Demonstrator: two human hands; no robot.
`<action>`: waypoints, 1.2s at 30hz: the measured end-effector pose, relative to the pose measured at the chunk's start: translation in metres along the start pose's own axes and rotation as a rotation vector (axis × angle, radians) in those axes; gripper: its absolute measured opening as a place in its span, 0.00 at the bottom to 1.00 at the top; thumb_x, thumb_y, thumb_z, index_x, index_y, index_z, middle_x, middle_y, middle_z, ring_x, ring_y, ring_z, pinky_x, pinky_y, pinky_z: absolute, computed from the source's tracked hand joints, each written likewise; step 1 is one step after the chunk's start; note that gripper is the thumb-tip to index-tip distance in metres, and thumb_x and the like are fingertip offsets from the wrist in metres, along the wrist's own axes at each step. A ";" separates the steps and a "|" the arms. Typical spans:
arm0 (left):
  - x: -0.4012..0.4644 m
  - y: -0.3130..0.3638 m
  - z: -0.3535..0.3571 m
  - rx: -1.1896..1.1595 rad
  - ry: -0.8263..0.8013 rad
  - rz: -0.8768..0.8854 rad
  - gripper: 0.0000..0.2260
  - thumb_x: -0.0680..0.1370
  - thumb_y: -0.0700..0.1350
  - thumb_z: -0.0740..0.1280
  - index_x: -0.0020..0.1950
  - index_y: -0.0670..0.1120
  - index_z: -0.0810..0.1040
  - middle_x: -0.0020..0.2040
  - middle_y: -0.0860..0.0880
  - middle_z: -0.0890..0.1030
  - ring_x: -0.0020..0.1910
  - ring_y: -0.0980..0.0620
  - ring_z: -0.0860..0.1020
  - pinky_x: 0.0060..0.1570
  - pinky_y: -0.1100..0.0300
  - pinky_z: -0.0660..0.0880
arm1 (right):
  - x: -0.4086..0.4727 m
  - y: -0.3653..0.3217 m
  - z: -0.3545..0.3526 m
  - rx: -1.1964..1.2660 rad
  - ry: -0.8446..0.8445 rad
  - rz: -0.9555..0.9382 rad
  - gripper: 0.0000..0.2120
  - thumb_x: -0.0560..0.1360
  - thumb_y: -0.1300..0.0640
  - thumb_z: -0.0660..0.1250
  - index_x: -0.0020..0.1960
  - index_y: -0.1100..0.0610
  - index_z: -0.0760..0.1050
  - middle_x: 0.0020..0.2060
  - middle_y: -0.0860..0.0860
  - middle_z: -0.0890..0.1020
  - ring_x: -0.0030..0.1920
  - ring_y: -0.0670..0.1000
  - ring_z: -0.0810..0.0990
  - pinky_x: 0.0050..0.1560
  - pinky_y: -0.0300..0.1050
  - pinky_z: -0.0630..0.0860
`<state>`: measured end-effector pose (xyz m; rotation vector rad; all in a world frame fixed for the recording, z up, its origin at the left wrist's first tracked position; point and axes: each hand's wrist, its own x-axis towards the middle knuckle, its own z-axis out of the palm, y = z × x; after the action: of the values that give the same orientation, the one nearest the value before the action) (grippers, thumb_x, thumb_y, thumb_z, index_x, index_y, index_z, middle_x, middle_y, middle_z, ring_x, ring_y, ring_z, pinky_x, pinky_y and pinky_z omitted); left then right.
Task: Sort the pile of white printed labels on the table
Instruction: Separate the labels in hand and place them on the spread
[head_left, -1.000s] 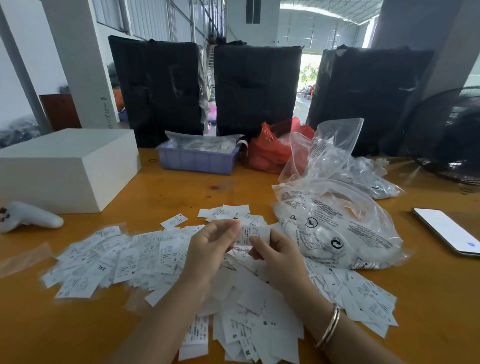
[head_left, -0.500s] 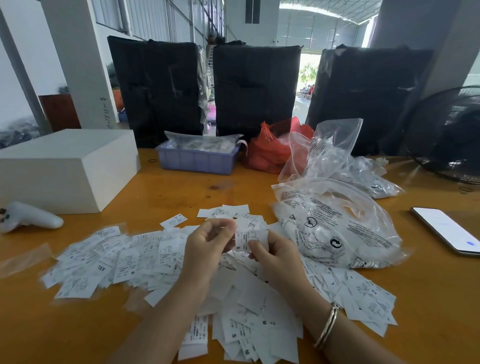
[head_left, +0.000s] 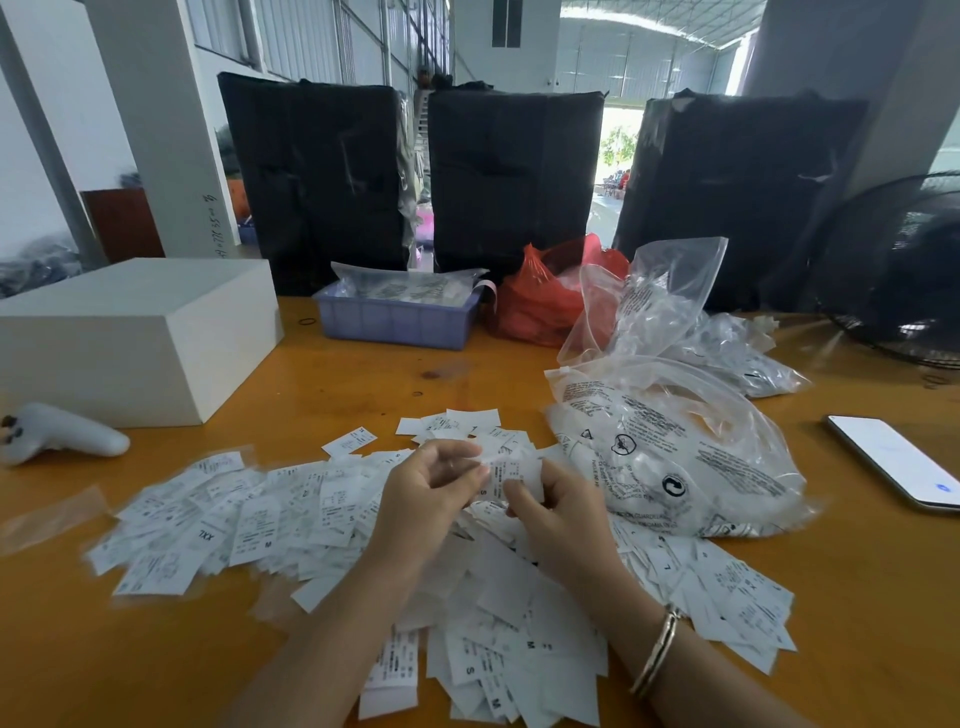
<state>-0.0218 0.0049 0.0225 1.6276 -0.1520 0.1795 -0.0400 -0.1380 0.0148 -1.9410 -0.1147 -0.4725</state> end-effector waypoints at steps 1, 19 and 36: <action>0.000 0.000 0.000 0.022 -0.007 0.007 0.06 0.73 0.45 0.73 0.47 0.55 0.80 0.40 0.57 0.84 0.40 0.60 0.82 0.39 0.69 0.76 | 0.000 0.000 0.000 0.002 -0.007 -0.008 0.17 0.73 0.58 0.67 0.33 0.68 0.67 0.30 0.64 0.76 0.25 0.45 0.65 0.24 0.35 0.61; 0.001 0.002 0.000 0.002 -0.079 -0.058 0.05 0.74 0.52 0.70 0.47 0.55 0.82 0.41 0.58 0.84 0.41 0.60 0.82 0.42 0.66 0.77 | 0.003 0.000 -0.008 0.004 -0.032 0.013 0.10 0.76 0.53 0.67 0.38 0.58 0.76 0.27 0.43 0.80 0.31 0.43 0.77 0.34 0.43 0.75; 0.001 0.002 0.000 -0.160 -0.013 -0.169 0.01 0.72 0.48 0.73 0.42 0.52 0.83 0.37 0.55 0.84 0.36 0.59 0.82 0.34 0.69 0.75 | 0.000 -0.002 -0.007 -0.046 -0.098 -0.031 0.13 0.76 0.56 0.65 0.33 0.54 0.71 0.27 0.45 0.79 0.31 0.43 0.79 0.32 0.41 0.74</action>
<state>-0.0216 0.0046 0.0245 1.4746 -0.0372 0.0257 -0.0428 -0.1438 0.0188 -2.0103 -0.1993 -0.4037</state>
